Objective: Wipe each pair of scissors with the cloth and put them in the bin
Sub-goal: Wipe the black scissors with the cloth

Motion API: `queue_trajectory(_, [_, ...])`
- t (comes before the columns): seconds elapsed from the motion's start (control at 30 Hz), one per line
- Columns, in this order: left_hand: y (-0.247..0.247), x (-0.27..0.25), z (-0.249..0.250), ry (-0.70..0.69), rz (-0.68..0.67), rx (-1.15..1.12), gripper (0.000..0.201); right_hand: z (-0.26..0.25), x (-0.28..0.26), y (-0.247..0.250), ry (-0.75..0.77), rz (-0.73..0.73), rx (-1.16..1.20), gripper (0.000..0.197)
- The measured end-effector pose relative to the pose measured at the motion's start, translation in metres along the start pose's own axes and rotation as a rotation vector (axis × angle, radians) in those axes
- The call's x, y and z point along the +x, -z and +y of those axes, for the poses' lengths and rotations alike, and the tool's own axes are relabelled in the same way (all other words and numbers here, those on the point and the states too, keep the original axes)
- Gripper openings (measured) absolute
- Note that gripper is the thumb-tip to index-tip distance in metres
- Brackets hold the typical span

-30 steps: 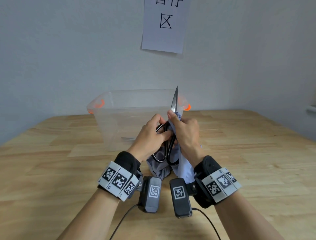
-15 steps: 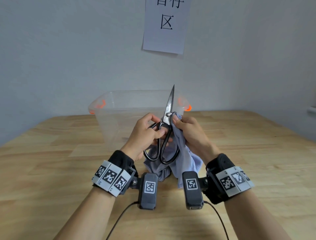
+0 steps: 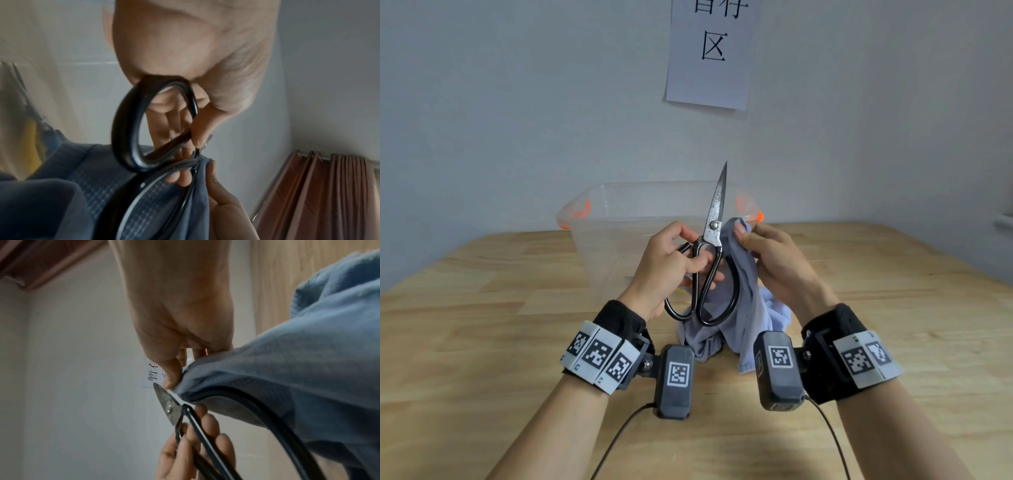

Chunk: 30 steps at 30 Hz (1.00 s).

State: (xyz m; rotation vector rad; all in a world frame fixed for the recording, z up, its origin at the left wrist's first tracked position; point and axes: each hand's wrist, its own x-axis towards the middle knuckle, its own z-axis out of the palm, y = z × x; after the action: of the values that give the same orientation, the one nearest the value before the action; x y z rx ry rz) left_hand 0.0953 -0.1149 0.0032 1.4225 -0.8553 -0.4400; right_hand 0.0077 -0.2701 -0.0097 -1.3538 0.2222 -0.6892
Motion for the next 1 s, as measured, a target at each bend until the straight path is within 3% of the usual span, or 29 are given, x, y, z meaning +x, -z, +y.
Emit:
queue_trajectory(0.1, [-0.001, 0.0, 0.0, 0.006, 0.003, 0.008, 0.02, -0.002, 0.001, -0.001, 0.008, 0.012, 0.013, 0.013])
queue_trajectory(0.37, [-0.001, 0.0, 0.0, 0.0, 0.033, 0.058, 0.018, -0.001, 0.006, -0.001, 0.127, 0.121, -0.32, 0.005])
queue_trajectory(0.67, [-0.002, 0.008, -0.01, -0.038, 0.036, 0.166, 0.019, -0.005, 0.001, -0.01, 0.095, 0.078, -0.197, 0.004])
queue_trajectory(0.9, [-0.004, 0.005, -0.004, 0.016, -0.042, -0.017, 0.007, -0.006, 0.001, -0.006, 0.089, 0.058, -0.103, 0.014])
queue_trajectory(1.0, [-0.008, 0.004, -0.005, -0.024, -0.044, 0.005, 0.013, -0.002, 0.002, -0.008, 0.086, 0.087, -0.096, 0.016])
